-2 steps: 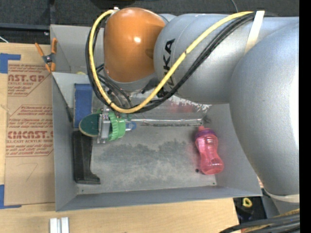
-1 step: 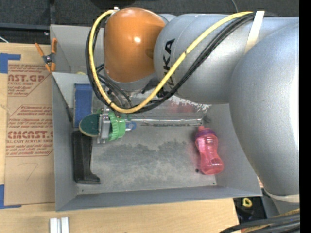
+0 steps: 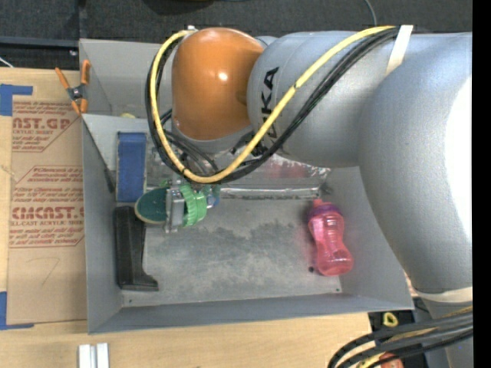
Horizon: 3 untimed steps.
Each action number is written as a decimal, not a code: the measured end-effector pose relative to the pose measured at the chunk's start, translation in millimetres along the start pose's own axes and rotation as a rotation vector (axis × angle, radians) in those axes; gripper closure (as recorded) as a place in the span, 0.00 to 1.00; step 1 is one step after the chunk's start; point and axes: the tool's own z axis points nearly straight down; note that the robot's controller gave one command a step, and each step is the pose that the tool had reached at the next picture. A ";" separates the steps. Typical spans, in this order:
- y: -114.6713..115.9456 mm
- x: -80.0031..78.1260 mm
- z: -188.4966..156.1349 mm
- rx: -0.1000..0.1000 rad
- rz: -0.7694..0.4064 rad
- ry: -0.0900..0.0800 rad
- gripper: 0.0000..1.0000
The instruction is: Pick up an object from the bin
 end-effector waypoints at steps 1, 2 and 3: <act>-18.8 -8.0 21.8 -0.001 0.063 -0.002 0.00; 4.4 -9.2 43.4 -0.004 0.072 -0.002 0.00; 0.1 -9.6 -74.1 -0.003 0.107 -0.004 0.00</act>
Offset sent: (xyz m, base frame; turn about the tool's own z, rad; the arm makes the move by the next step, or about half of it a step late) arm 0.0094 0.0040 -0.0421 0.0738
